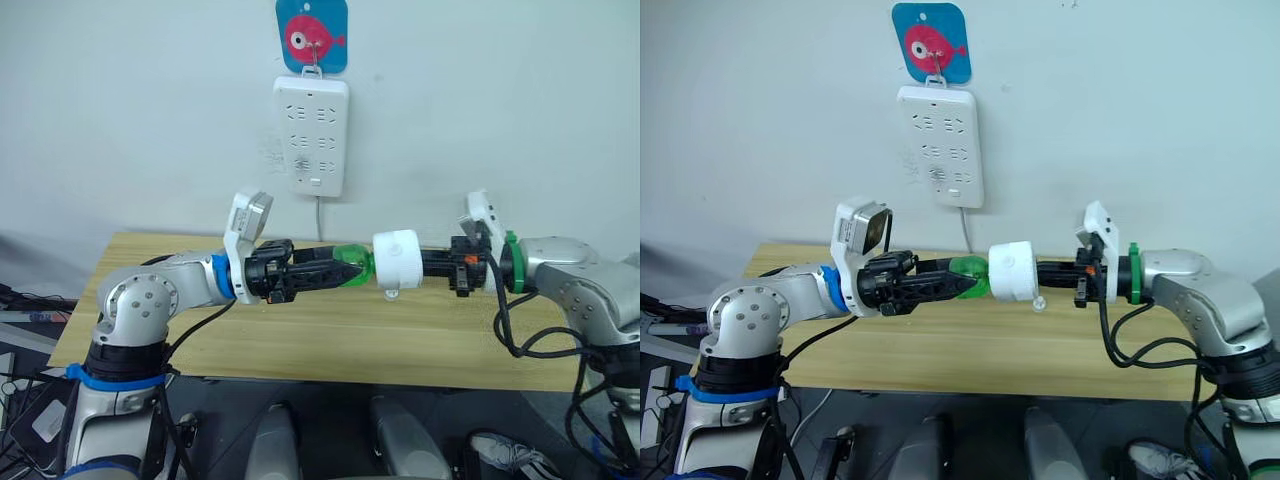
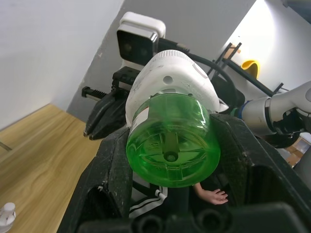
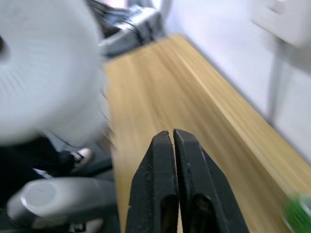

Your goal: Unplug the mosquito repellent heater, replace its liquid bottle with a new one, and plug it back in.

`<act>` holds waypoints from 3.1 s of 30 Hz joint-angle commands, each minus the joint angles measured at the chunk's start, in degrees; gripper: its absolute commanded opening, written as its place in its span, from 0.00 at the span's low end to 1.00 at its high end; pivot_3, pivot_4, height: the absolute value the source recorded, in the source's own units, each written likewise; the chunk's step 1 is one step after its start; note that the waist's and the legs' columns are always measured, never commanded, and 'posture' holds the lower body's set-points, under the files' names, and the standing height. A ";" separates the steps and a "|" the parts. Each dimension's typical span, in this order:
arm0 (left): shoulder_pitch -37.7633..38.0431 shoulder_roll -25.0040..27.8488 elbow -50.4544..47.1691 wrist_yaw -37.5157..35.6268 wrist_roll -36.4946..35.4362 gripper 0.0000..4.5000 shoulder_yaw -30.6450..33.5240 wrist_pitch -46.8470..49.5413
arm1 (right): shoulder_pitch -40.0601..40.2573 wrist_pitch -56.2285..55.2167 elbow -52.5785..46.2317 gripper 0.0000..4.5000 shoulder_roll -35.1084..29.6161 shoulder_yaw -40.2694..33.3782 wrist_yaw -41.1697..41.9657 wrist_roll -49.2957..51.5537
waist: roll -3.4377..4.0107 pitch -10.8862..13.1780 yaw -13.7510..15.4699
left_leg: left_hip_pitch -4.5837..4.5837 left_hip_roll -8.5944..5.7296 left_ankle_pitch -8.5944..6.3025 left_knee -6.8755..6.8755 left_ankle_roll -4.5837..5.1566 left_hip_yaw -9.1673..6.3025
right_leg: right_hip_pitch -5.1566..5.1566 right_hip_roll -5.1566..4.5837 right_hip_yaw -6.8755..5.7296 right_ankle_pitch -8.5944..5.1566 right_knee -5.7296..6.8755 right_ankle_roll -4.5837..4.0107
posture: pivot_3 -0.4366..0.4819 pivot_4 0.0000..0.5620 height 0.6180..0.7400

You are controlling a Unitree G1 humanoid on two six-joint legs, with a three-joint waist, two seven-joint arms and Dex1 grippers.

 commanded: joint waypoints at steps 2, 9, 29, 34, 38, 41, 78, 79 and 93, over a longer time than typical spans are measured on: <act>-0.56 -0.92 -0.51 1.09 -1.24 0.52 1.77 -1.15 | 0.08 5.21 -8.34 0.00 0.35 -1.65 1.31 6.46 | 0.00 0.00 0.24 | -0.02 -0.01 0.00 -0.01 0.00 -0.02 | 0.00 -0.02 -0.03 0.06 -0.01 -0.10 | 0.32 0.39 0.82; 0.86 -0.33 -0.81 0.46 4.81 0.52 0.06 -5.29 | 0.39 13.10 -12.34 0.00 0.92 -6.10 -2.19 17.02 | 0.00 0.00 0.50 | -0.01 -0.02 0.00 0.13 0.00 0.00 | 0.04 -0.04 0.00 0.00 0.00 0.01 | 0.30 0.39 0.82; 2.66 2.21 -4.46 -7.78 7.11 0.52 -2.65 -6.54 | -6.76 11.89 -2.45 0.00 6.07 -5.17 -13.37 11.15 | 0.01 0.01 -0.07 | -0.02 -0.01 0.00 0.12 0.01 0.04 | 0.01 -0.02 0.02 -0.01 -0.01 0.02 | 0.31 0.39 0.82; 2.57 2.21 -3.94 -6.90 5.42 0.52 -1.74 -5.38 | -6.92 11.62 0.66 0.00 9.05 -7.10 -15.24 9.85 | 0.01 0.01 -0.10 | -0.02 0.00 0.00 0.13 0.01 0.05 | 0.00 -0.02 0.03 0.00 0.01 0.01 | 0.31 0.39 0.82; 2.84 2.32 -3.72 -6.55 5.03 0.52 -1.48 -4.89 | -7.35 11.94 2.97 0.00 11.68 -10.25 -19.08 10.05 | 0.01 0.01 -0.10 | -0.02 -0.01 0.00 0.11 0.01 0.03 | 0.01 -0.02 0.02 0.00 0.02 0.00 | 0.31 0.39 0.82; 3.20 1.91 -3.23 -5.33 3.75 0.52 -0.63 -4.28 | -6.89 11.57 3.56 0.00 10.53 -11.40 -19.08 8.96 | 0.01 0.01 -0.06 | -0.02 -0.01 0.00 0.11 0.01 0.03 | 0.01 -0.03 0.02 0.04 0.02 -0.06 | 0.31 0.39 0.82; 2.96 0.33 -3.84 -9.69 14.48 0.52 -3.42 -15.38 | 10.23 29.95 5.48 1.00 -8.89 -20.16 -37.93 68.73 | 0.01 0.01 -0.37 | -0.02 -0.01 -0.02 0.17 0.04 0.16 | 0.04 0.04 0.18 -0.01 0.00 0.02 | 0.30 0.39 0.82; 2.85 0.47 -3.94 -10.05 14.72 0.52 -3.59 -15.50 | 10.37 29.78 5.07 1.00 -9.13 -19.36 -37.57 68.93 | 0.01 0.01 -0.32 | -0.02 -0.01 -0.02 0.17 0.04 0.16 | 0.04 0.04 0.18 -0.01 0.00 0.03 | 0.30 0.39 0.82; 2.91 1.87 -6.23 -12.82 15.87 0.52 -5.86 -16.28 | 5.32 27.43 3.95 1.00 -7.50 -12.33 -35.35 68.96 | 0.01 0.01 -0.25 | -0.02 0.01 -0.02 0.17 0.04 0.14 | 0.02 0.04 0.16 -0.01 -0.01 0.03 | 0.31 0.39 0.82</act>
